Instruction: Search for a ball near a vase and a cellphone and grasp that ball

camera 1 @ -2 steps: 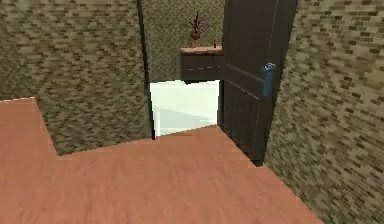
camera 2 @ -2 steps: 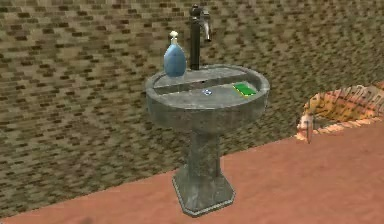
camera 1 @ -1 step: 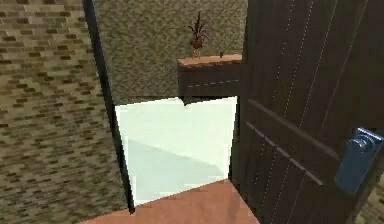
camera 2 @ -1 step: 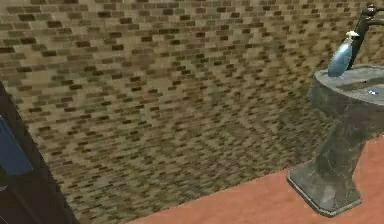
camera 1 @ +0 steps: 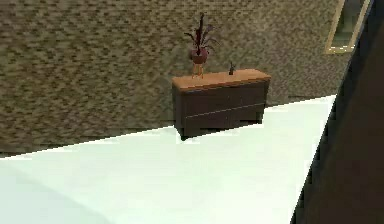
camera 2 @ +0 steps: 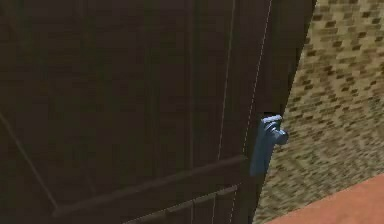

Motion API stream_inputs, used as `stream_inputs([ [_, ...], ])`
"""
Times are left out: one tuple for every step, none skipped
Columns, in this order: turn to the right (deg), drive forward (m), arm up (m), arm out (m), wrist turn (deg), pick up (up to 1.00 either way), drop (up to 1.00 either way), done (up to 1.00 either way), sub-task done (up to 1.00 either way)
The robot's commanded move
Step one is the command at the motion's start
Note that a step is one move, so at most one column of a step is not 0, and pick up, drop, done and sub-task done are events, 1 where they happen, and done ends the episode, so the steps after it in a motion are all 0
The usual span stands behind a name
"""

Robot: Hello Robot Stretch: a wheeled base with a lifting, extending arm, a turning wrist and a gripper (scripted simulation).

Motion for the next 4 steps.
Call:
stream_inputs([
  [0.0,0.70,0.00,0.00,0.0,0.00,0.00,0.00,0.00],
  [45.0,0.00,0.00,0.00,0.0,0.00,0.00,0.00,0.00],
  [9.0,0.00,0.00,0.00,0.0,0.00,0.00,0.00,0.00],
  [0.0,0.40,0.00,0.00,0.0,0.00,0.00,0.00,0.00],
])
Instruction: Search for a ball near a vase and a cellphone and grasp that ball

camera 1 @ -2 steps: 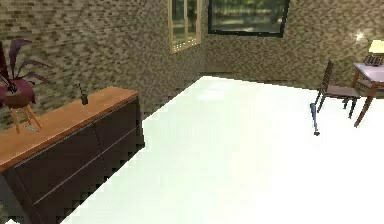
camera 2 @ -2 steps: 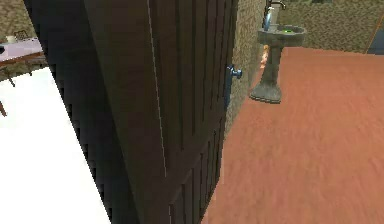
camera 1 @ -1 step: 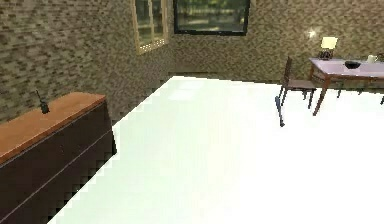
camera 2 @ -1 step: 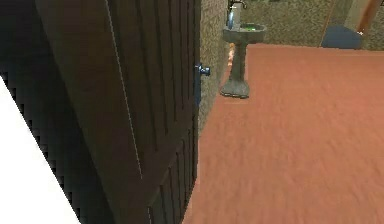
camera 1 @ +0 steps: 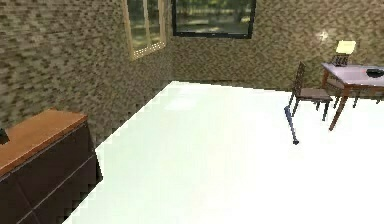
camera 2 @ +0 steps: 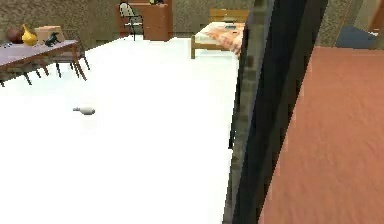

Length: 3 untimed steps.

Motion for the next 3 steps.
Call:
stream_inputs([
  [45.0,0.00,0.00,0.00,0.0,0.00,0.00,0.00,0.00],
  [6.0,0.00,0.00,0.00,0.0,0.00,0.00,0.00,0.00],
  [0.0,1.00,0.00,0.00,0.0,0.00,0.00,0.00,0.00],
])
